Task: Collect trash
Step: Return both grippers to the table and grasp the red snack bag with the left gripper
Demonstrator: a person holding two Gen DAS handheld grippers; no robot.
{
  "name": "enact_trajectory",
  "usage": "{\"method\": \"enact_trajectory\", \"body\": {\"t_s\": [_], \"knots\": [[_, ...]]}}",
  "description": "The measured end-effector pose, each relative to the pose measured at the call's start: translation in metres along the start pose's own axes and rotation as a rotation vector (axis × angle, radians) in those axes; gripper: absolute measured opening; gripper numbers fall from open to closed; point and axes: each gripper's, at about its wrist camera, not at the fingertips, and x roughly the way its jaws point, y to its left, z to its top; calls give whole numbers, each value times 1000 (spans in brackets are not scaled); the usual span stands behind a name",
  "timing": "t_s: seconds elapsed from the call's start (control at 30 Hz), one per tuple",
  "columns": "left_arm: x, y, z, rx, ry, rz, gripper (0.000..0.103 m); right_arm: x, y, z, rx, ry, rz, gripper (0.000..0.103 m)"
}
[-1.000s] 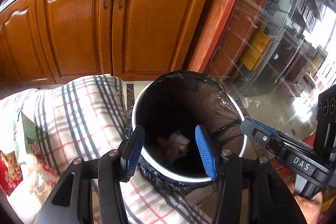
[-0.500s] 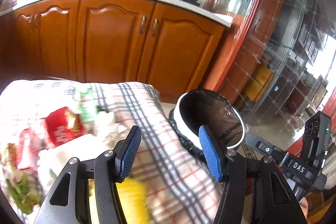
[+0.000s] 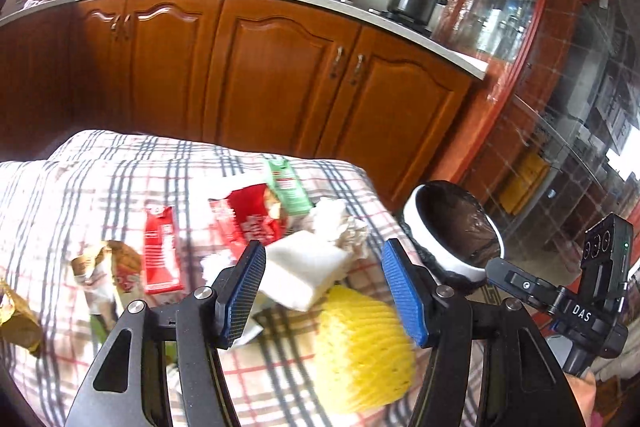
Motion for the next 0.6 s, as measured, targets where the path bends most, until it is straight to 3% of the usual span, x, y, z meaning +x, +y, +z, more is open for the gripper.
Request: {"method": "enact_trajectory", "body": {"t_s": [0.33, 0.6], "knots": [[3, 38, 19, -72, 60, 19, 60, 33, 27, 1, -41, 51, 48, 83], [43, 48, 49, -70, 126, 72, 59, 71, 38, 10, -49, 109, 85, 81]]}}
